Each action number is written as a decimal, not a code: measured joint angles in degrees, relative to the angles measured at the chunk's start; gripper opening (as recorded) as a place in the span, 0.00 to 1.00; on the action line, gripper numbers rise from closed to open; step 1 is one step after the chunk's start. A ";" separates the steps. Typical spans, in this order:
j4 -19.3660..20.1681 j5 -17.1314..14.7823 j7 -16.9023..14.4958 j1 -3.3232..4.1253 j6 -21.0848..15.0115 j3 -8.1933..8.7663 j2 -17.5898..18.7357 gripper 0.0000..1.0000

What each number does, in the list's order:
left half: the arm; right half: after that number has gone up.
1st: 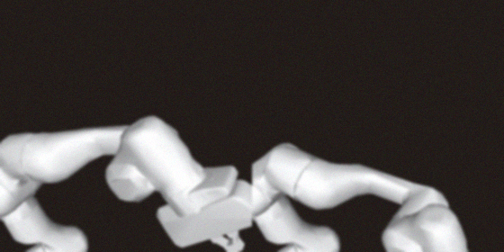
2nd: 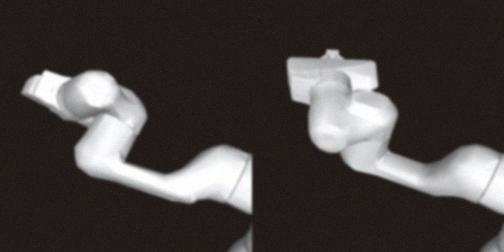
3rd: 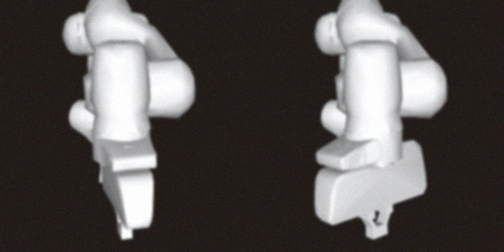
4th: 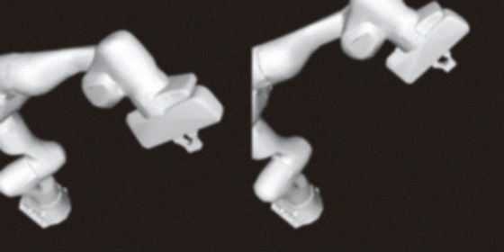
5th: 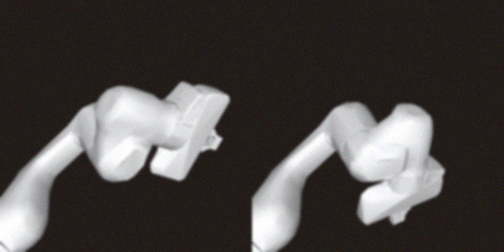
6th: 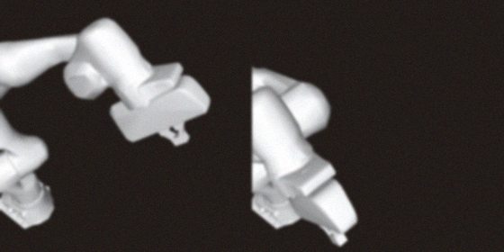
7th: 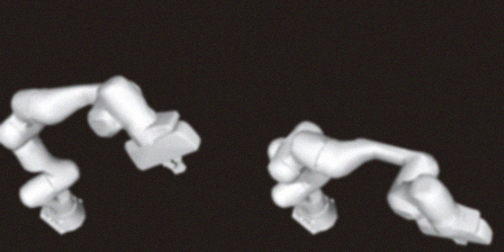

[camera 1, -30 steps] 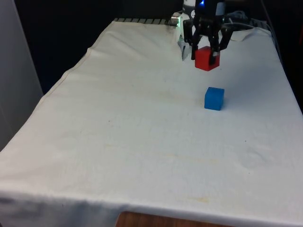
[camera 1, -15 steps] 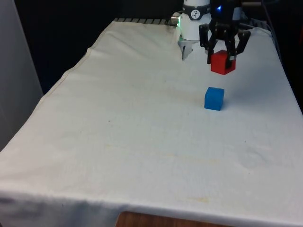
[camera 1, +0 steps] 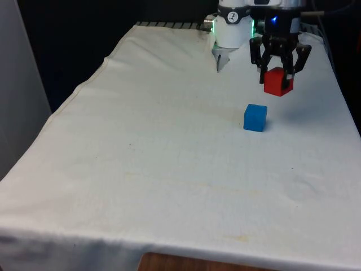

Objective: Stack the two cubes.

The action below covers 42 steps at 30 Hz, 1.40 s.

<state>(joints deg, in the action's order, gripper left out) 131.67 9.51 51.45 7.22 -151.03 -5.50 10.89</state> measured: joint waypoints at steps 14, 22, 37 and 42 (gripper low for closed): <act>-1.66 0.00 -0.57 -0.52 -0.11 1.89 3.15 0.03; -1.83 0.00 -0.52 -0.63 0.40 2.52 4.01 0.03; -2.18 0.00 -0.11 -0.63 0.63 3.67 5.67 0.03; -2.52 0.00 0.34 -0.69 1.09 4.30 5.84 0.03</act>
<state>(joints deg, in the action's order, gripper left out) 129.14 9.51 51.80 6.53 -149.94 -1.20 16.73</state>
